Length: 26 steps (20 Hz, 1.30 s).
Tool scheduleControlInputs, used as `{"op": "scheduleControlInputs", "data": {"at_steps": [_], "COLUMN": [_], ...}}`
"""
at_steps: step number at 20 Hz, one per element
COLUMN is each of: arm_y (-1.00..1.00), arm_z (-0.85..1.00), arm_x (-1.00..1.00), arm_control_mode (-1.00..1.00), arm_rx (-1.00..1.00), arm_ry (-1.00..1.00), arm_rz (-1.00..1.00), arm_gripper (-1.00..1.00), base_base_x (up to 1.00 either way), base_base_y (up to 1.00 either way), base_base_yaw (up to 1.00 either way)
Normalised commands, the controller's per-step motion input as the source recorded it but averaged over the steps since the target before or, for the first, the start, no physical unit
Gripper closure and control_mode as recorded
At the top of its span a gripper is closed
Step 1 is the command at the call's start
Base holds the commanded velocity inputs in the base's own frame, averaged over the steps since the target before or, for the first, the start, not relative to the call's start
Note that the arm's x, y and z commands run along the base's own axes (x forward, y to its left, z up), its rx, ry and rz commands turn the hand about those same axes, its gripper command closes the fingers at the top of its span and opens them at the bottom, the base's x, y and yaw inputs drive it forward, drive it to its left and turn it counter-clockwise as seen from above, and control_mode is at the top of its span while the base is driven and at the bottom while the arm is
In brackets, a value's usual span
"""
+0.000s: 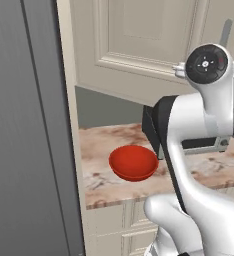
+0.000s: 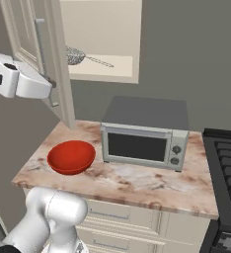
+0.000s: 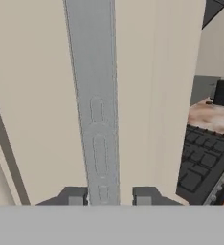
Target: Open the cabinet and setup a tea strainer by placing it in the bowl upright.
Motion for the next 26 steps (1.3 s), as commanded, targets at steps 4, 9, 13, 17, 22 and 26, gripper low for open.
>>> {"op": "scheduleControlInputs", "data": {"at_steps": [4,9,13,17,22,26], "arm_y": [0.0,-0.28,-0.17,-0.26,-0.29,0.04], "arm_z": [0.0,0.11,0.36,0.36,0.11,-0.01], "arm_x": [-0.03,-0.39,-0.56,-0.62,-0.33,0.0], "arm_control_mode": [-1.0,-1.0,-1.0,-1.0,-1.0,-1.0], "arm_rx": [0.0,0.21,0.44,0.44,0.33,-0.05], "arm_ry": [0.0,0.0,-0.09,-0.04,0.01,0.06], "arm_rz": [-0.06,-0.01,0.0,0.0,0.03,0.0], "arm_gripper": [-1.0,-1.0,-1.0,-1.0,-1.0,-1.0], "base_base_x": [0.0,0.0,0.0,0.0,0.0,0.0], "base_base_y": [0.0,0.0,0.0,0.0,0.0,0.0], "base_base_yaw": [0.0,0.0,0.0,0.0,0.0,0.0]}}
